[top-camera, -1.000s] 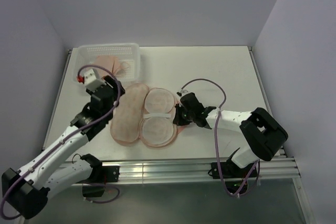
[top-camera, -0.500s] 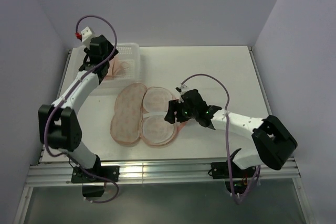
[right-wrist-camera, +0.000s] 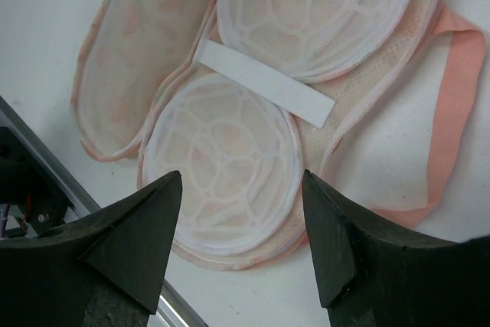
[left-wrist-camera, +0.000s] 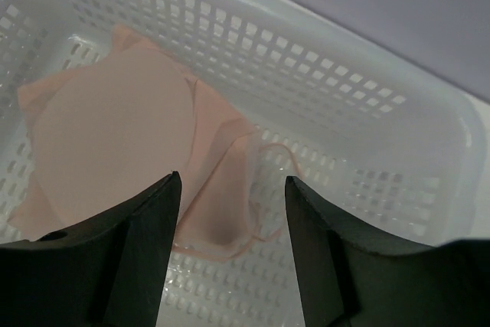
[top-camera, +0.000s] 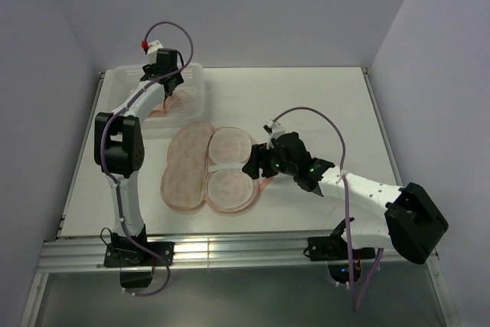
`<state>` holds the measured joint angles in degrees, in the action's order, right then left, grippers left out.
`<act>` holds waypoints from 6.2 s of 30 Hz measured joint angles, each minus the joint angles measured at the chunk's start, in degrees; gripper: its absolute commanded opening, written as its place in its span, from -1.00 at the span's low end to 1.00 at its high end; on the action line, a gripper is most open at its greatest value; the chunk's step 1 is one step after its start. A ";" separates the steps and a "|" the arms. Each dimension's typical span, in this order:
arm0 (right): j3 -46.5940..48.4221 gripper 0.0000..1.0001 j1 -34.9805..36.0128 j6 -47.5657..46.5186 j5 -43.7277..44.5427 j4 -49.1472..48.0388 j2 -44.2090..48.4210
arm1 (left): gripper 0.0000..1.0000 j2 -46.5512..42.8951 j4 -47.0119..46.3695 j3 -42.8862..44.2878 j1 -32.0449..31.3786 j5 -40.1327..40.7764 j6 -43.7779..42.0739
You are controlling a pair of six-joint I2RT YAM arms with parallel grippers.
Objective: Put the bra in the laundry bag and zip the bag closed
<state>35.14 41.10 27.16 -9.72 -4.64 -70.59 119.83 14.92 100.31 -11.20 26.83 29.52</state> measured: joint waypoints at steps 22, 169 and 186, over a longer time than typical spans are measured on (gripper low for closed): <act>-0.70 0.39 1.03 0.46 1.29 -0.90 1.36 | -0.76 10.08 2.54 4.13 -0.63 0.57 -5.66; 71.63 -0.99 -26.91 -14.84 38.12 55.84 -61.00 | 0.39 -82.23 -10.19 -63.36 -43.76 -21.79 6.97; 37.31 -1.00 -27.39 -5.86 39.30 28.11 -16.44 | 0.44 -74.51 -14.12 -63.98 -43.78 -21.64 7.30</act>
<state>72.44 13.72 21.30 29.58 23.46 -87.02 45.32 0.80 36.34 -54.98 5.19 36.82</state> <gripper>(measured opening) 0.005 0.699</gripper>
